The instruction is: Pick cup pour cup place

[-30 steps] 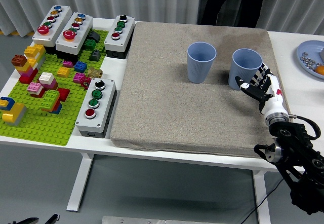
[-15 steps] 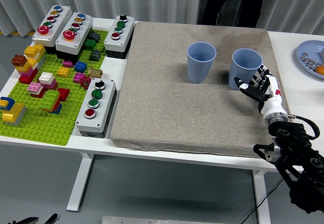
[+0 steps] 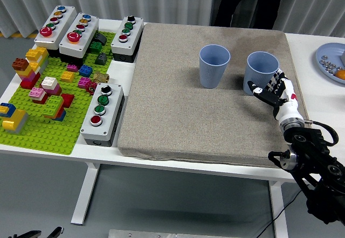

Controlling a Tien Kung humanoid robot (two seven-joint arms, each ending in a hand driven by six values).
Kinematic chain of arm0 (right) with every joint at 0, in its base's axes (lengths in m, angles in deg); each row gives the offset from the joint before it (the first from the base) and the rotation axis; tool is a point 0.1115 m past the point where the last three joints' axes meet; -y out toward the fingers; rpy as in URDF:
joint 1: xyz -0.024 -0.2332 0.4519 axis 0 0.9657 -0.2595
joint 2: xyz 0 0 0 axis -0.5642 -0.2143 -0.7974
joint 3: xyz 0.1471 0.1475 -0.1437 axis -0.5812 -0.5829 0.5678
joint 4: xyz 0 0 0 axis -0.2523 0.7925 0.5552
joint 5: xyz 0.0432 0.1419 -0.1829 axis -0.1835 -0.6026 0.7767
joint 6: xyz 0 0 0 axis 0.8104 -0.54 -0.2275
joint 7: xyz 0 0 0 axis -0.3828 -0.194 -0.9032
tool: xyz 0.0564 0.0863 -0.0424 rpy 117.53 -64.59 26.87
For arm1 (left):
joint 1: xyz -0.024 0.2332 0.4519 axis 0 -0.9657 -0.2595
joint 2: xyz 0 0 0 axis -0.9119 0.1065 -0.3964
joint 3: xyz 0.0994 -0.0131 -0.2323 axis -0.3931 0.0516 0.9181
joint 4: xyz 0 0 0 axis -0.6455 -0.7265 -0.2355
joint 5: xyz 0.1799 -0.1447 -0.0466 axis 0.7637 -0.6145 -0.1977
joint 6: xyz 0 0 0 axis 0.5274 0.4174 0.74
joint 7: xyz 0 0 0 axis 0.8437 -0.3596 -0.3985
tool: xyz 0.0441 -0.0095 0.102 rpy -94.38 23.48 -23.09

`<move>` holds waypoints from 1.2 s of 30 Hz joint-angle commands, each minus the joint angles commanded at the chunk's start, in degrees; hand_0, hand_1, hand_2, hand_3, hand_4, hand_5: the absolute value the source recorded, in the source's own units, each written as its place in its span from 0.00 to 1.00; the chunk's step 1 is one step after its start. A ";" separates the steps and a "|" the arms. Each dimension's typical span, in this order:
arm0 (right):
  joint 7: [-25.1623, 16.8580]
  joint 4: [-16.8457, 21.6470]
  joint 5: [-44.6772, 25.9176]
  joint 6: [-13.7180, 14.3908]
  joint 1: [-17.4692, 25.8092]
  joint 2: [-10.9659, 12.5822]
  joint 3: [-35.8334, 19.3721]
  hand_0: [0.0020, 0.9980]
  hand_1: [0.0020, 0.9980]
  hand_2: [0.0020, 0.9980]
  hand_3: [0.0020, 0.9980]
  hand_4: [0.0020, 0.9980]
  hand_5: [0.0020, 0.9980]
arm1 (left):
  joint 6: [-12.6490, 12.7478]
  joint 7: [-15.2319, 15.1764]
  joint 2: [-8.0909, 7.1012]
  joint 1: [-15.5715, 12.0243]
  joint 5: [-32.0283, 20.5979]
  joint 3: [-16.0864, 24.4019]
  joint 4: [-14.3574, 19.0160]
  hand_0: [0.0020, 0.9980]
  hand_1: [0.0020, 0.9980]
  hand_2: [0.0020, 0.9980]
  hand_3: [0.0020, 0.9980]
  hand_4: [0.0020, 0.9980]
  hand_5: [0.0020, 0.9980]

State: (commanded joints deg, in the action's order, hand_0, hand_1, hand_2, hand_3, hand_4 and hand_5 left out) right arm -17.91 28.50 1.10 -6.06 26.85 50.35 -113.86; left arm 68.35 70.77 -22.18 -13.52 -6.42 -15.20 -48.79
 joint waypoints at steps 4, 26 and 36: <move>0.05 -0.25 0.02 -0.03 -0.14 -0.13 0.08 0.88 0.88 0.97 0.93 0.81 0.23 | 0.00 0.04 0.00 -0.05 0.10 0.04 0.00 0.76 0.78 0.83 0.72 0.51 1.00; 0.17 -2.13 0.14 -0.14 -1.81 -1.33 -0.26 0.88 0.88 0.97 0.92 0.81 0.23 | -0.03 -0.02 0.01 0.21 -0.19 -0.20 0.00 0.76 0.78 0.83 0.72 0.51 0.99; -0.58 -2.19 -0.51 0.23 -1.93 -1.34 -0.23 0.87 0.84 0.90 0.85 0.81 0.22 | -0.03 -0.05 0.02 0.38 -0.38 -0.40 0.00 0.76 0.78 0.83 0.72 0.51 0.99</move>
State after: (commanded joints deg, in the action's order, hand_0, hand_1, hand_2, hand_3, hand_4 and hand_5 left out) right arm -18.49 26.31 0.59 -5.83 24.92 49.01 -114.08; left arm 68.32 70.72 -22.16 -13.14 -6.81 -15.59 -48.79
